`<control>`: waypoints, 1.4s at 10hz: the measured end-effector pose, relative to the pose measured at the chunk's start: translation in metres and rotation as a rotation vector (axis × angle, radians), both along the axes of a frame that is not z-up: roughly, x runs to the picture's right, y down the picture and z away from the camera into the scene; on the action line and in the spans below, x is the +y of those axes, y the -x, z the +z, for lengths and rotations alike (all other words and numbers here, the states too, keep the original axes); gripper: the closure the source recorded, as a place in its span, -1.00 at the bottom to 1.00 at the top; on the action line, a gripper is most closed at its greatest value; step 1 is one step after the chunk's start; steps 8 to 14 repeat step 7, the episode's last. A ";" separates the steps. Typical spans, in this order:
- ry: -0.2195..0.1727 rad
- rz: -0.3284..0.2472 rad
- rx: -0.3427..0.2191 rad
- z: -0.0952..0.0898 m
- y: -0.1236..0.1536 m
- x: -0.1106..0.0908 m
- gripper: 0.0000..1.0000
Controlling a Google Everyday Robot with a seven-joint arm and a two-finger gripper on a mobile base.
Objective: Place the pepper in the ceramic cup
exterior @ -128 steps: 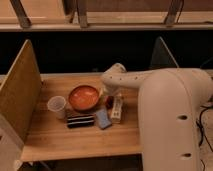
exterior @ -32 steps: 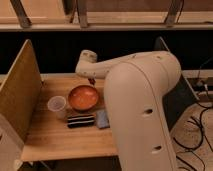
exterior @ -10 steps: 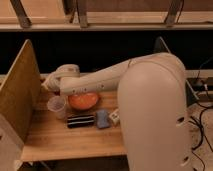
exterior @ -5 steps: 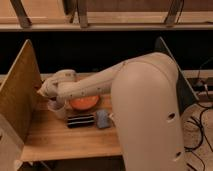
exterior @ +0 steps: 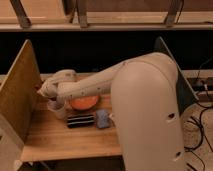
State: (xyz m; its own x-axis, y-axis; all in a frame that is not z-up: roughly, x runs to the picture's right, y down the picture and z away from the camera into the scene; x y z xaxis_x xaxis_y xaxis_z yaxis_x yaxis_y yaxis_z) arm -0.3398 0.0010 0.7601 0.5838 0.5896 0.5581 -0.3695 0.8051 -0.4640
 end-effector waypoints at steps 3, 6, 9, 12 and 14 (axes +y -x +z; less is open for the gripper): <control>0.000 0.000 0.000 0.000 0.000 0.000 -0.58; 0.000 0.000 0.000 0.000 0.000 0.000 -0.60; 0.000 0.000 0.000 0.000 0.000 0.000 -0.60; 0.000 0.000 0.000 0.000 0.000 0.000 -0.60; 0.000 0.000 0.000 0.000 0.000 0.000 -0.60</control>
